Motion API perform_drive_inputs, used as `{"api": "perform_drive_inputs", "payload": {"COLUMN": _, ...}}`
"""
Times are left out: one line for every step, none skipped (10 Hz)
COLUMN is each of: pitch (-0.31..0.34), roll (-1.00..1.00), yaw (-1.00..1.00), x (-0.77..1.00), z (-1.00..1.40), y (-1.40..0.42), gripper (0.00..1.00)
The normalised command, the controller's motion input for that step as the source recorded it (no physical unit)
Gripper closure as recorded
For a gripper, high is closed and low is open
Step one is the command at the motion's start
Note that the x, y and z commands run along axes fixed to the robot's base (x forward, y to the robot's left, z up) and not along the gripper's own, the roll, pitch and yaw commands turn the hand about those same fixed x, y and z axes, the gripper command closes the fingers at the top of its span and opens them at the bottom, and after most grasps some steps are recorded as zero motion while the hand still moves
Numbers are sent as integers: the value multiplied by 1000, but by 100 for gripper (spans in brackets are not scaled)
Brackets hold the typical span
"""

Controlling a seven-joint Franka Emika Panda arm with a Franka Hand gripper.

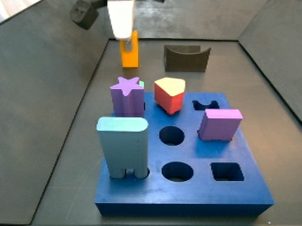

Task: Pick up the arch object. Move up. Rotate the arch object. Move to above the board. Insert the arch object.
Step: Rotate the arch object.

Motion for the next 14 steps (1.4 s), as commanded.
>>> {"api": "perform_drive_inputs", "payload": {"pitch": 0, "roll": 0, "yaw": 0, "x": 0, "z": 0, "y": 0, "gripper": 0}}
{"api": "perform_drive_inputs", "payload": {"pitch": 0, "roll": 0, "yaw": 0, "x": 0, "z": 1000, "y": 0, "gripper": 0}}
{"api": "perform_drive_inputs", "payload": {"pitch": 18, "roll": 1, "yaw": -1, "x": -17, "z": 1000, "y": 1, "gripper": 0}}
{"api": "perform_drive_inputs", "payload": {"pitch": 30, "roll": 4, "yaw": -2, "x": -25, "z": 1000, "y": 3, "gripper": 0}}
{"api": "perform_drive_inputs", "payload": {"pitch": 39, "roll": 11, "yaw": -6, "x": -22, "z": 1000, "y": 7, "gripper": 0}}
{"api": "perform_drive_inputs", "payload": {"pitch": 43, "roll": 21, "yaw": -10, "x": -20, "z": 872, "y": 10, "gripper": 0}}
{"api": "perform_drive_inputs", "payload": {"pitch": 44, "roll": 28, "yaw": -13, "x": -21, "z": 743, "y": 11, "gripper": 0}}
{"api": "perform_drive_inputs", "payload": {"pitch": 45, "roll": 37, "yaw": -13, "x": -20, "z": 568, "y": 11, "gripper": 0}}
{"api": "perform_drive_inputs", "payload": {"pitch": 44, "roll": 45, "yaw": -14, "x": -17, "z": 431, "y": 12, "gripper": 0}}
{"api": "perform_drive_inputs", "payload": {"pitch": 49, "roll": 51, "yaw": -15, "x": -16, "z": 293, "y": 11, "gripper": 0}}
{"api": "perform_drive_inputs", "payload": {"pitch": 0, "roll": 0, "yaw": 1000, "x": 0, "z": 0, "y": 0, "gripper": 0}}
{"api": "perform_drive_inputs", "payload": {"pitch": -1, "roll": 1, "yaw": 1000, "x": 14, "z": -102, "y": -8, "gripper": 0}}
{"api": "perform_drive_inputs", "payload": {"pitch": -3, "roll": 1, "yaw": 1000, "x": 30, "z": -95, "y": -13, "gripper": 0}}
{"api": "perform_drive_inputs", "payload": {"pitch": -6, "roll": 1, "yaw": 1000, "x": 35, "z": -60, "y": -6, "gripper": 0}}
